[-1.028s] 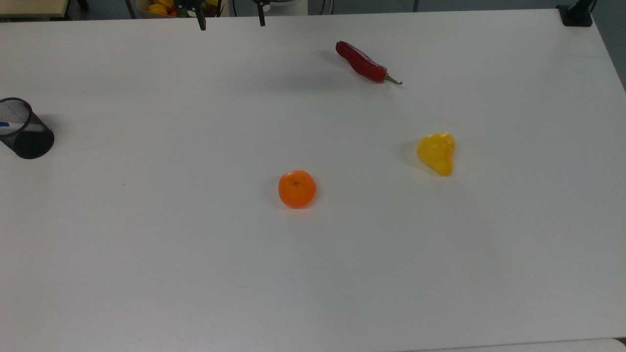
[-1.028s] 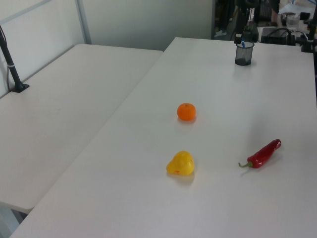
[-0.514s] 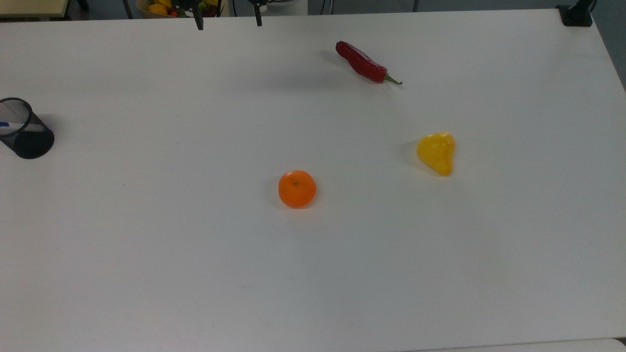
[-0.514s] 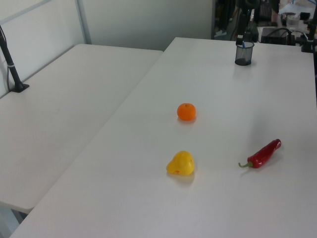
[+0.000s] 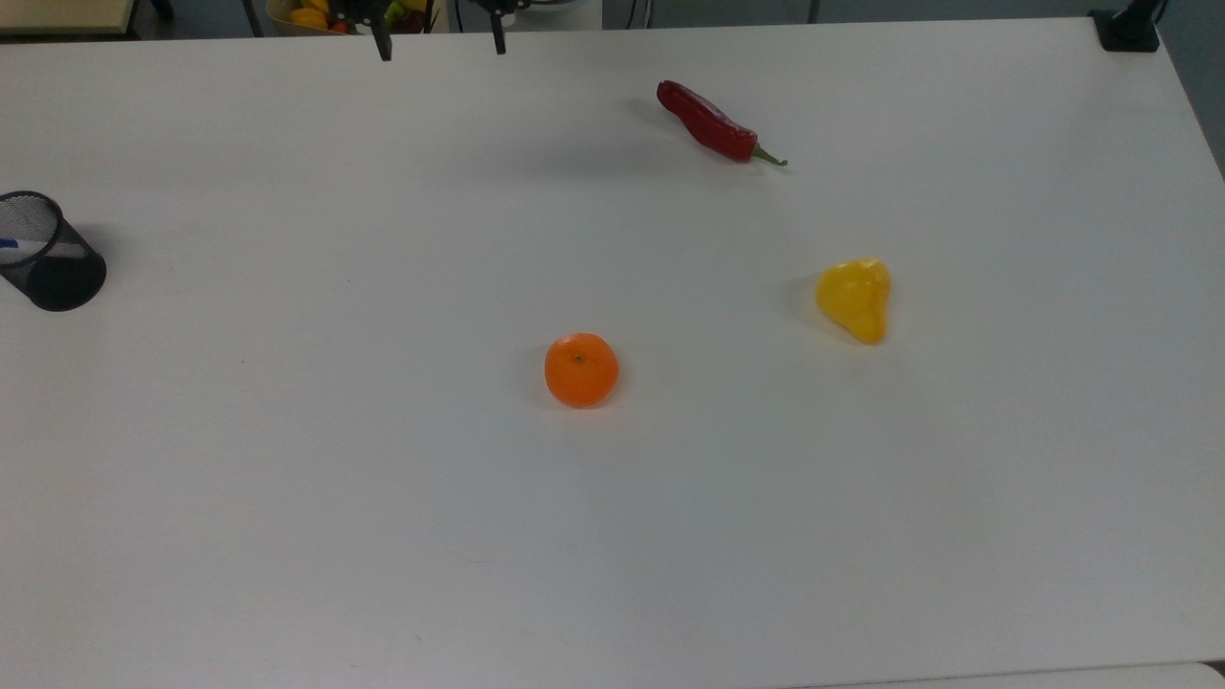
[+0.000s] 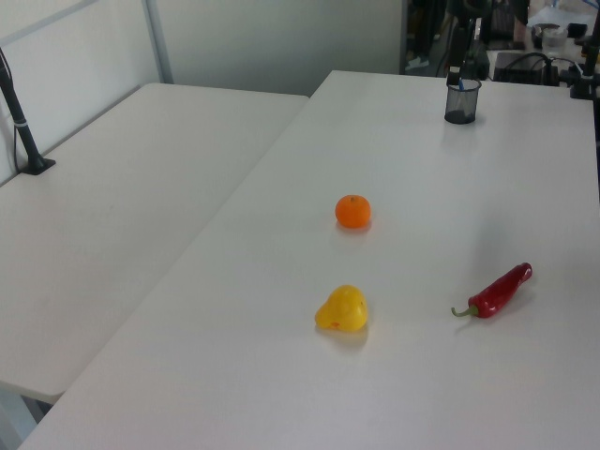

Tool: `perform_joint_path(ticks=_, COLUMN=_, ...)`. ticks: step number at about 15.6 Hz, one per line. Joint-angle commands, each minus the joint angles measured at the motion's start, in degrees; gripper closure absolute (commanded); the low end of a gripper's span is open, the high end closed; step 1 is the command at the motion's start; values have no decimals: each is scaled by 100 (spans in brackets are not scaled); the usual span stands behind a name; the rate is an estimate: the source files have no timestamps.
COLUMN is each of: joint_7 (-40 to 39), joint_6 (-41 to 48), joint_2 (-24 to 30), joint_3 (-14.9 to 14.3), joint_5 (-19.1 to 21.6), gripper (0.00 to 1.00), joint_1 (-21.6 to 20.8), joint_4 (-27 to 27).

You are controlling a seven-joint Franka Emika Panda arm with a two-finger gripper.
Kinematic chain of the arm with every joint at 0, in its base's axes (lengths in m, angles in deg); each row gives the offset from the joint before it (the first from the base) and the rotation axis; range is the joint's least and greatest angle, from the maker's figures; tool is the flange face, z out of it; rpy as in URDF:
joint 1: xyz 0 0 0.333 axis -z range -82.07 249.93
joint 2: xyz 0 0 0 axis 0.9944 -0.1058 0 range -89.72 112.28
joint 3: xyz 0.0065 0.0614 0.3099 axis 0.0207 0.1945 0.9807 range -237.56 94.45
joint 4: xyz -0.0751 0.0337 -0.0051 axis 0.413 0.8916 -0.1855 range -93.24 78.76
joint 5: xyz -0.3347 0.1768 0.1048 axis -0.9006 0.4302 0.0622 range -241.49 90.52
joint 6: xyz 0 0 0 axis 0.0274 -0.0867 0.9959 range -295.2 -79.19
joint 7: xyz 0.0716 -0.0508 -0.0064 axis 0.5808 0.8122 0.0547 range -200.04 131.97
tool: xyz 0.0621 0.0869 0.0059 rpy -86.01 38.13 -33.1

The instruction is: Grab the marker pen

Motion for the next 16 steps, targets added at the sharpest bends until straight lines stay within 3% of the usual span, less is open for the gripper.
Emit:
perform_joint_path(ticks=1, joint_7=-47, joint_6=-224, joint_2=-41, joint_3=-31, joint_5=-10, gripper=0, joint_1=314, joint_4=21)
perform_joint_path(ticks=7, joint_7=137, joint_6=-1365, joint_2=-356, joint_3=-75, joint_5=-106, gripper=0, joint_1=841, joint_4=30)
perform_joint_path(ticks=16, joint_7=841, joint_6=-3053, joint_2=-901, joint_3=-839, joint_5=-344, gripper=0, joint_1=1088, joint_4=21)
